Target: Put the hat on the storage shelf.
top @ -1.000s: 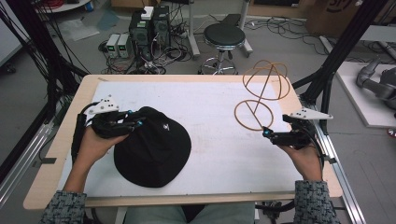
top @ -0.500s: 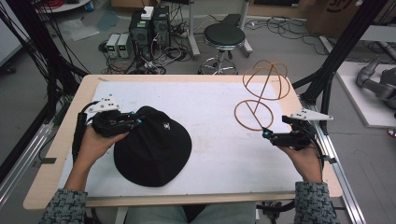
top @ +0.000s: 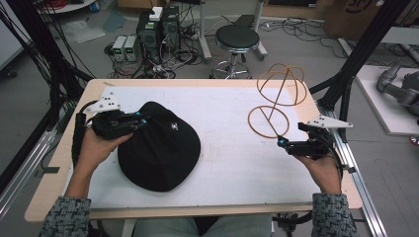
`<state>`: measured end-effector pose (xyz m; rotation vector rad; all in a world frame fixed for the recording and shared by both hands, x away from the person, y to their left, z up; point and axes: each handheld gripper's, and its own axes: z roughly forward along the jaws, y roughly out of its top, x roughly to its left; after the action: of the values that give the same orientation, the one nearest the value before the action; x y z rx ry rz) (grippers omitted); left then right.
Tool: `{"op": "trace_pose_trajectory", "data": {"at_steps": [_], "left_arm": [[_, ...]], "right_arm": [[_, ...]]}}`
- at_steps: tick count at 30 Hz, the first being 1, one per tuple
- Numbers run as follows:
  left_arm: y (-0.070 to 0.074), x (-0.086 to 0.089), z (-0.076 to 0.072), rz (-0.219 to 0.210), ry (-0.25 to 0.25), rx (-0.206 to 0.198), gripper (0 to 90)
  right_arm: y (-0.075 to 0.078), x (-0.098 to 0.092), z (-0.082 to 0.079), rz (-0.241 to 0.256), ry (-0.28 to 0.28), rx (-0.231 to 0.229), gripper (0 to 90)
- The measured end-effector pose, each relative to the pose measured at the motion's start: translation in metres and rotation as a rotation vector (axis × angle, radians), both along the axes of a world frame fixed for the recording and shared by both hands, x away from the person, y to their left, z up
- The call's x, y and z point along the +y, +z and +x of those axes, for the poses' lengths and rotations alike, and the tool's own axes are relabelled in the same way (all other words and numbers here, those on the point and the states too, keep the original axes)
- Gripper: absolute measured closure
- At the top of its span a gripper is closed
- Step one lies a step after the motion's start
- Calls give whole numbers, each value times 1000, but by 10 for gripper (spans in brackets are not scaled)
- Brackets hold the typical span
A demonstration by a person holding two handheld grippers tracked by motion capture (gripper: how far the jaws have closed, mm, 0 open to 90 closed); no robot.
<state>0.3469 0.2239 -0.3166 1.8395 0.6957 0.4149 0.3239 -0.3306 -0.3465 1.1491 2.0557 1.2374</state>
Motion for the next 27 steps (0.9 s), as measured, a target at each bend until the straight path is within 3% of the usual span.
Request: {"op": "trace_pose_trajectory", "data": {"at_steps": [6,17,27], "left_arm": [[15,-3,10,-12,-36,-12,816],[47,-19,29,28,-109,-21,816],[79,-31,46,5,-159,-25,815]], "right_arm": [[3,-2,-1,1,2,-14,62],[1,-4,-5,4,2,-9,62],[1,-9,-15,9,-5,-6,62]]}}
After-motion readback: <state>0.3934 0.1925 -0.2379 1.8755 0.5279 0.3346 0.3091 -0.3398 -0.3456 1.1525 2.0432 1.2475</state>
